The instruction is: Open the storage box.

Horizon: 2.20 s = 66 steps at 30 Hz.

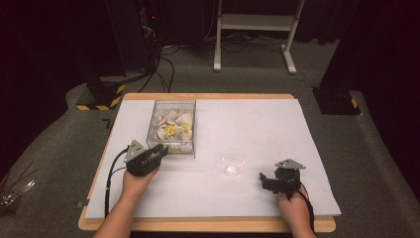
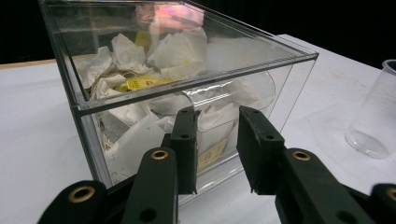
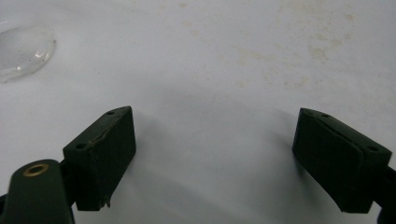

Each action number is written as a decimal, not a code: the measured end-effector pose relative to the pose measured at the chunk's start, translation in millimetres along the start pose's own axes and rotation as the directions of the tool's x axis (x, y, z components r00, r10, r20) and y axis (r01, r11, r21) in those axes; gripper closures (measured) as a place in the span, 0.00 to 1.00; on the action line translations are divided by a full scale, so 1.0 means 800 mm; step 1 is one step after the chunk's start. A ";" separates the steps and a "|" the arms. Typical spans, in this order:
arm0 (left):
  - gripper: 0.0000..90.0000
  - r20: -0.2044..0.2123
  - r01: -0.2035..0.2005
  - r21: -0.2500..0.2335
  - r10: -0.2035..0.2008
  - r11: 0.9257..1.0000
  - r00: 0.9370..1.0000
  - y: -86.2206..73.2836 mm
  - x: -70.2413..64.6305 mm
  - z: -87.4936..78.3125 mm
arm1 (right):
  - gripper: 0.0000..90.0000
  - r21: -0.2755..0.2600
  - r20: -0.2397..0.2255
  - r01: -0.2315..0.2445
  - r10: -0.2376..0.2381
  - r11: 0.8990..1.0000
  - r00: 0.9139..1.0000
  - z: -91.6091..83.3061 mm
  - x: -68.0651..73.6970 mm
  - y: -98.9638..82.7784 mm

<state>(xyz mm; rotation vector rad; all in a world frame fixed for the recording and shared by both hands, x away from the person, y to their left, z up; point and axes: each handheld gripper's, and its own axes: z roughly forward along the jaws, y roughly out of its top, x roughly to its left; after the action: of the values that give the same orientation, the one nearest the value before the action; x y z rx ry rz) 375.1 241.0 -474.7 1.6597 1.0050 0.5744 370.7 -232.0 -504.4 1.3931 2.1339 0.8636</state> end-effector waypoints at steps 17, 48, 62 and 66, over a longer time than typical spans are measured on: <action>0.78 -0.018 -0.012 -0.006 0.012 1.000 1.000 -0.008 -0.013 -0.014 | 0.15 0.000 0.001 0.000 0.000 1.000 1.000 0.000 0.000 0.000; 0.80 -0.007 -0.021 -0.009 0.021 1.000 1.000 -0.018 -0.027 -0.039 | 0.15 -0.003 0.003 0.002 -0.002 1.000 1.000 0.000 0.001 -0.001; 0.82 -0.001 -0.013 -0.010 0.013 1.000 1.000 -0.023 -0.034 -0.050 | 0.15 -0.007 0.007 0.008 -0.008 1.000 1.000 -0.001 0.001 -0.001; 0.82 0.002 -0.004 -0.011 0.004 1.000 1.000 -0.024 -0.035 -0.052 | 0.15 -0.006 0.006 0.006 -0.006 1.000 1.000 -0.001 0.001 -0.001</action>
<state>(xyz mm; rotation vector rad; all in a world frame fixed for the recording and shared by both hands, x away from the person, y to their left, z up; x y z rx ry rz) 321.7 241.5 -476.2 1.6526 0.9962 0.5797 369.3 -231.4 -504.6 1.3836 2.1278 0.8617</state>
